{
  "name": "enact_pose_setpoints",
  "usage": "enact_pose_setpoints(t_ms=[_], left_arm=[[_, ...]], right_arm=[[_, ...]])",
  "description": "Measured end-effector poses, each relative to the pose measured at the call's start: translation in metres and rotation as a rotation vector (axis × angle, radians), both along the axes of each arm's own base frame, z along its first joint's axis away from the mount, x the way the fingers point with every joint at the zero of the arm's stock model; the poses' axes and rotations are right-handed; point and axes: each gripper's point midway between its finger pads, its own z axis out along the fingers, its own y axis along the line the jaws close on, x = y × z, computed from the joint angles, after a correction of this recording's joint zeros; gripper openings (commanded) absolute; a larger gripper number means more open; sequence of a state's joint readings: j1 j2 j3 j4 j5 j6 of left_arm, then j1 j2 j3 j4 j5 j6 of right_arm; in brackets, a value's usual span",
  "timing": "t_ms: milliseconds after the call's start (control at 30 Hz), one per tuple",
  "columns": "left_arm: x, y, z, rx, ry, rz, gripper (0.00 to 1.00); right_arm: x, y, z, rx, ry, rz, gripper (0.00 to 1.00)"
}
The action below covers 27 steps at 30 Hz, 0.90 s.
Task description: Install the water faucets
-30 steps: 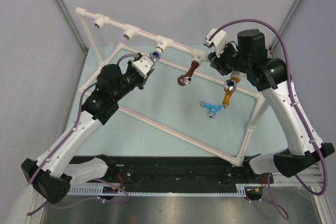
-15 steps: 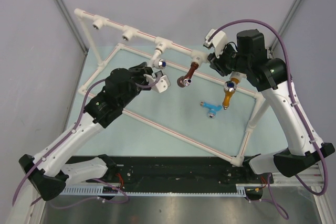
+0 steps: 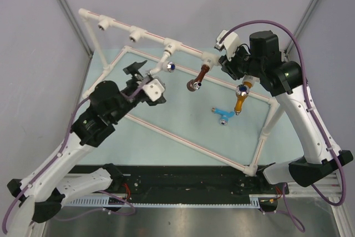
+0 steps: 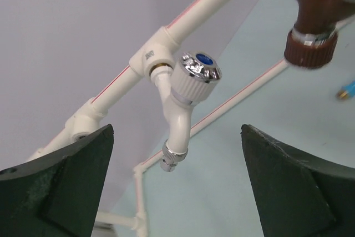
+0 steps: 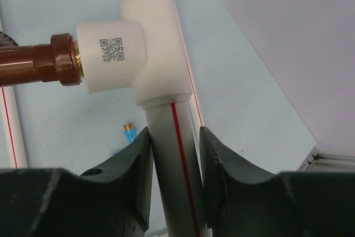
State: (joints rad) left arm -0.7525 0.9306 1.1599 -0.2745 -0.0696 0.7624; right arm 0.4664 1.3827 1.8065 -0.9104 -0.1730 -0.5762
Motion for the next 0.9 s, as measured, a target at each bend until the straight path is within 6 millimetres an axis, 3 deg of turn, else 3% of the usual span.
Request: enact_pose_setpoints(t_ms=[200,467,667,900], left_arm=[[-0.019,0.017,0.039,-0.365,0.080,0.011,1.00],[-0.010,0.064,0.064,-0.991,0.285,0.197,0.98],[0.000,0.076,0.049,-1.414,0.501,0.265,0.96],[0.019,0.059,0.006,-1.677,0.792,0.301,0.91]], right_arm=[[0.000,0.000,0.000,0.000,0.000,0.000,0.00],[0.000,0.000,0.000,0.000,0.000,0.001,0.00],[0.000,0.000,0.000,0.000,0.000,0.001,0.00],[0.000,0.001,0.000,0.001,-0.002,0.001,0.00]])
